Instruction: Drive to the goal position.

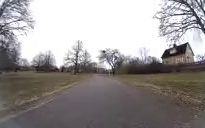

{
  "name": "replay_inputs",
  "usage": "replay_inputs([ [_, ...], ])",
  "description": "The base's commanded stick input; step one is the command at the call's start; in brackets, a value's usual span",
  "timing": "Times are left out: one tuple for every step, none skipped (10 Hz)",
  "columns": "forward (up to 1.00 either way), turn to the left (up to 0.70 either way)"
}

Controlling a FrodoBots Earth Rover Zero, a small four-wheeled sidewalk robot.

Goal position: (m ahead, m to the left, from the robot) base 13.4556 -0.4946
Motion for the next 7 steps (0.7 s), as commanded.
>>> replay_inputs([
  [0.70, 0.00],
  [0.70, 0.00],
  [0.70, 0.00],
  [0.70, 0.00],
  [0.73, 0.00],
  [0.85, 0.00],
  [0.85, 0.00],
])
